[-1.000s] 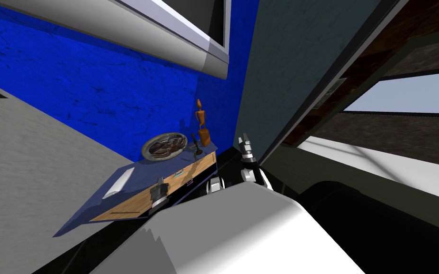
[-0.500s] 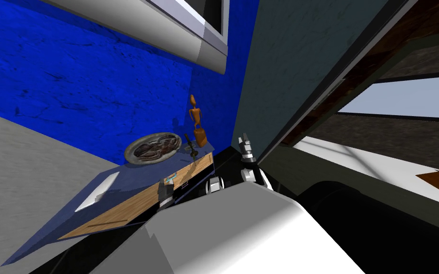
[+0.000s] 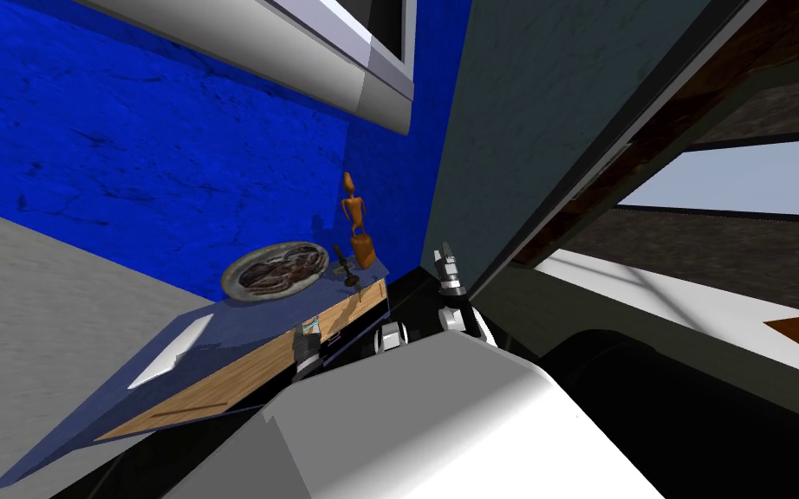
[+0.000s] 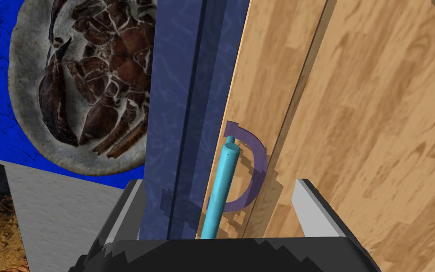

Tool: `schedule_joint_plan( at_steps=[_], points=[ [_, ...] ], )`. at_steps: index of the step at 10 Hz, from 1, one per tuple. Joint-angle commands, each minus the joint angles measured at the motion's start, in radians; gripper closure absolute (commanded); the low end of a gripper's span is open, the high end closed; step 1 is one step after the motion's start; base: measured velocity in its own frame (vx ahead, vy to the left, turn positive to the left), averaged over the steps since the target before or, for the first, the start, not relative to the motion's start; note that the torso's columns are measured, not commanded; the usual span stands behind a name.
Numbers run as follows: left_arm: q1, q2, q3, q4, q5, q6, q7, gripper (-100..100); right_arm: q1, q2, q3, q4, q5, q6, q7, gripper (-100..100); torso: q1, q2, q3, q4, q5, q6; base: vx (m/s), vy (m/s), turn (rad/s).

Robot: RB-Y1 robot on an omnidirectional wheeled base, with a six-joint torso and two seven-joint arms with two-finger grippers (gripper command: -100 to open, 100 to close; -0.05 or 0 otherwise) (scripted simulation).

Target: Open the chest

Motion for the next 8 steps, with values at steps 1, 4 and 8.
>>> schedule_joint_plan(
  at_steps=[1,4,8],
  points=[
    [0.0,0.003,0.001,-0.026,0.001,0.029,-0.001,-100,0.0,0.0,0.0,0.0,0.0,0.0,0.0,0,0.0,-0.001,0.0,0.001,-0.001,0.001,-0.002,-0.01,0.012],
    [0.007,-0.009,-0.003,0.018,-0.002,-0.025,-0.002,100,0.0,0.0,0.0,0.0,0.0,0.0,0.0,0,0.003,-0.001,0.0,-0.002,0.003,0.001,-0.005,0.013,-0.017],
    [-0.008,0.01,-0.001,-0.023,-0.001,0.034,0.003,100,0.0,0.0,0.0,0.0,0.0,0.0,0.0,0,-0.003,0.007,0.005,0.0,0.001,-0.001,-0.113,-0.062,0.025]
  ],
)
